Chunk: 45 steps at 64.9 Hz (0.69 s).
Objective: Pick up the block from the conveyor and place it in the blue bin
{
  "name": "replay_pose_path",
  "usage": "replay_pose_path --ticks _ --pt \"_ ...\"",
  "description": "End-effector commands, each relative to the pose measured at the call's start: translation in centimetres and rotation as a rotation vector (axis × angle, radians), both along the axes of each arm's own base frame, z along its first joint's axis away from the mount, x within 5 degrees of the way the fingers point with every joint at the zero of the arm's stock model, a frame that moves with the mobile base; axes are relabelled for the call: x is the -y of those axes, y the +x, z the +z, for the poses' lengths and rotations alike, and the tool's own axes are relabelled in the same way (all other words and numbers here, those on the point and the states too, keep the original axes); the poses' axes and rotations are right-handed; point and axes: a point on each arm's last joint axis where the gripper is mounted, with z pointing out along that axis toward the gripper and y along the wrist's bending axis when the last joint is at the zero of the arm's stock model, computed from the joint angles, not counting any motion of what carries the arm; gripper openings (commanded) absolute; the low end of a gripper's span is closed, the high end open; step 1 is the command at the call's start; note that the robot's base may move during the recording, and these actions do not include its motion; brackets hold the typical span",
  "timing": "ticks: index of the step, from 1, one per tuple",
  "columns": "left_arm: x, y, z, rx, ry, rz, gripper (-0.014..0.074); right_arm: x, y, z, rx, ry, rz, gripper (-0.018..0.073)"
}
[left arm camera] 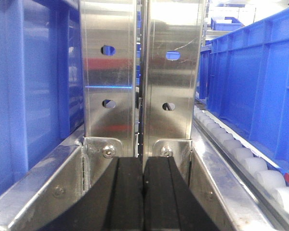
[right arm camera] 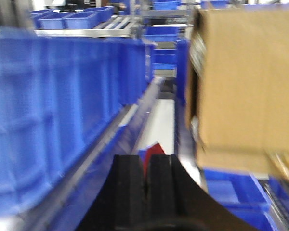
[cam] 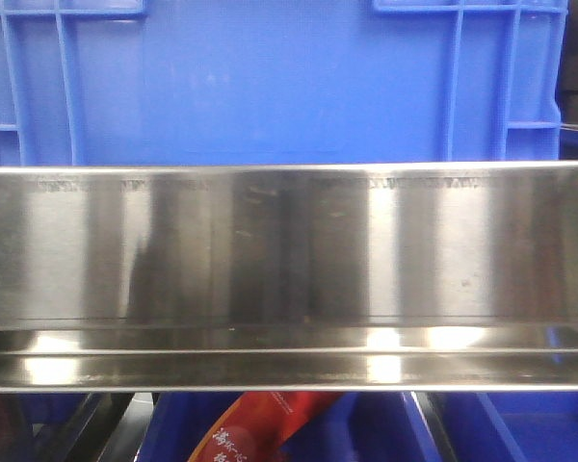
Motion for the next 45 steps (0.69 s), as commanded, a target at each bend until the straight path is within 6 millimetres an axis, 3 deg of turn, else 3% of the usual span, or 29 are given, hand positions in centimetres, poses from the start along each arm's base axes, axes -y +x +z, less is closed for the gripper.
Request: replay_pose_path --ticks 1,12,18,45 --pt "0.0 -0.1 0.3 0.025 -0.003 0.004 -0.0111 0.2 -0.2 -1.1 0.060 0.011 -0.033 -0.0162" --pt "0.0 -0.1 0.3 0.025 -0.003 0.004 -0.0111 0.3 0.2 -3.1 0.041 0.006 -0.049 -0.0162" --pt "0.0 -0.1 0.3 0.025 -0.003 0.004 -0.0111 0.4 0.2 -2.5 0.103 0.013 -0.056 -0.0162" --pt "0.0 -0.1 0.3 0.025 -0.003 0.004 -0.0111 0.3 0.2 -2.6 0.093 0.007 -0.055 -0.0162"
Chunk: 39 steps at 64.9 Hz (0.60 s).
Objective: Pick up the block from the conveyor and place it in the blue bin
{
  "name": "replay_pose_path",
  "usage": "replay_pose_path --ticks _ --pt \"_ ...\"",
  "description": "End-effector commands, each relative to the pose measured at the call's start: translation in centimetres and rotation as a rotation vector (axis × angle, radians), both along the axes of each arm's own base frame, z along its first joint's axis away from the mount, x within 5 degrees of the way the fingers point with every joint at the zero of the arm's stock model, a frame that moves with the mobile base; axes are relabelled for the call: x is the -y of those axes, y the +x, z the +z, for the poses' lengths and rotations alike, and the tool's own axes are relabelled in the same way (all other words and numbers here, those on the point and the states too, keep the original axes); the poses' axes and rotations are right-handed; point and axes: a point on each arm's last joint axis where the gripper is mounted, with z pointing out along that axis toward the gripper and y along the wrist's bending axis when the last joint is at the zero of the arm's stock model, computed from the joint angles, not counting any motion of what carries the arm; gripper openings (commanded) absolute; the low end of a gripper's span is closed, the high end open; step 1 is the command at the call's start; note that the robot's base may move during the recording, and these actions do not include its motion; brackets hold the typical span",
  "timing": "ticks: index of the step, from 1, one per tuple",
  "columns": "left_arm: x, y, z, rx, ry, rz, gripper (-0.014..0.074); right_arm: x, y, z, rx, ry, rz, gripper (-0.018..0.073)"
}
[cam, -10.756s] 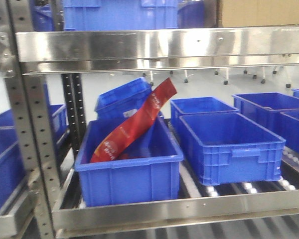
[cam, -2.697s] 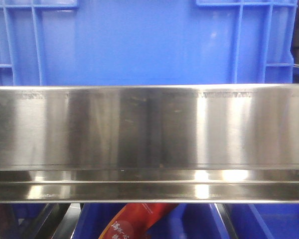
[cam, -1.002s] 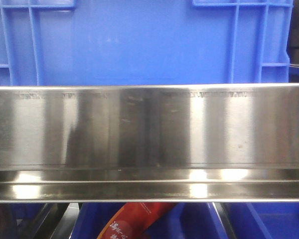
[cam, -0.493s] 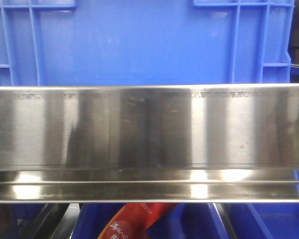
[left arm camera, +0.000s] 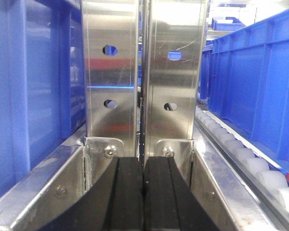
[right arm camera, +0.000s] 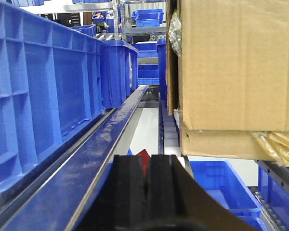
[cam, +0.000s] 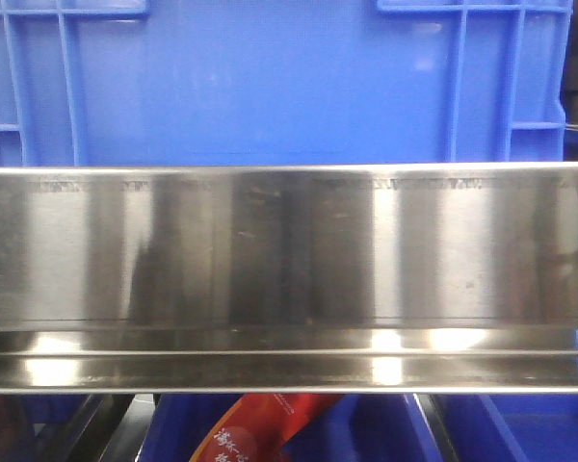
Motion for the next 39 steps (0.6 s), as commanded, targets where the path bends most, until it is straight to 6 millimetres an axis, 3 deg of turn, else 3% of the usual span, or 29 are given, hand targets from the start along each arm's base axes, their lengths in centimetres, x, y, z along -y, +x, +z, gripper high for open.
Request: replay_pose_path --ticks 1,39 --pt "-0.02 -0.07 0.25 0.025 -0.003 0.004 -0.0111 0.05 -0.03 0.19 0.029 -0.008 -0.007 -0.0162" --pt "-0.02 -0.07 0.25 0.025 -0.003 0.004 -0.0111 0.05 -0.03 0.19 0.029 -0.008 -0.007 -0.0162"
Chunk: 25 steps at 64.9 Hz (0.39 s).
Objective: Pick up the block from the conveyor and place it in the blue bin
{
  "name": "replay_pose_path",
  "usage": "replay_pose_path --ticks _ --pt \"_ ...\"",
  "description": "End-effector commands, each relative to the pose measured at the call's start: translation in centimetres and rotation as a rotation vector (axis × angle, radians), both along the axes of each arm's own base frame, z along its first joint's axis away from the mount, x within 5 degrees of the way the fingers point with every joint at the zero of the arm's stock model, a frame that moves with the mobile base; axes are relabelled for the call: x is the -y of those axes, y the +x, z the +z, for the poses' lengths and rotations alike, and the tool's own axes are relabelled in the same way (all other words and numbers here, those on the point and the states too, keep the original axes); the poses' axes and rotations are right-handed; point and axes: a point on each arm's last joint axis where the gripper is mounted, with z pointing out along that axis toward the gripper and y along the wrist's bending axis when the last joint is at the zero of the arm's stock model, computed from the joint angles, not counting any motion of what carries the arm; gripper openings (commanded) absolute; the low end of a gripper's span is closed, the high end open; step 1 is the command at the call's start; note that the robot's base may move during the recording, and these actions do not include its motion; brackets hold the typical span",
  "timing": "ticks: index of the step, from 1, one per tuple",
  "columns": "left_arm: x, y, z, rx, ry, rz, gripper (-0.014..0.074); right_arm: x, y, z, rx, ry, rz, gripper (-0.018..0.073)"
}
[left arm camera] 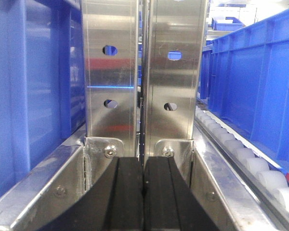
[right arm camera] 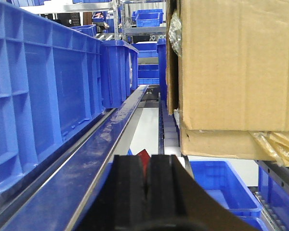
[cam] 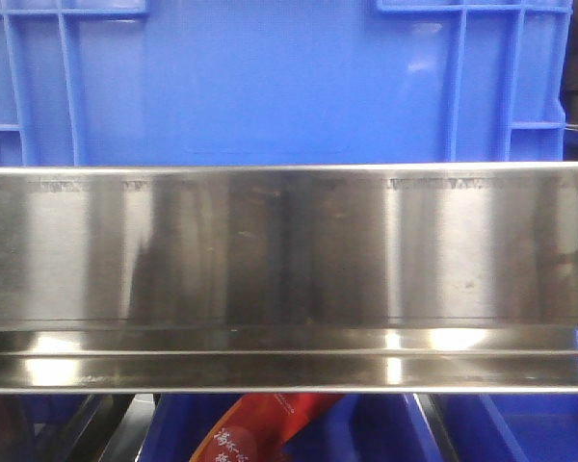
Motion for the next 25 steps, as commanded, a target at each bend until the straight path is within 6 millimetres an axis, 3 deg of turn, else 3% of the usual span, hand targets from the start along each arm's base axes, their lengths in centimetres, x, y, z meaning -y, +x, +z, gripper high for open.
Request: replay_pose_path --ticks 1,25 --pt "-0.02 -0.07 0.25 0.025 -0.003 0.004 -0.0111 0.05 -0.03 0.19 0.029 -0.008 -0.007 -0.0162" --pt "-0.02 -0.07 0.25 0.025 -0.003 0.004 -0.0111 0.05 -0.03 0.19 0.029 -0.008 -0.007 -0.0162"
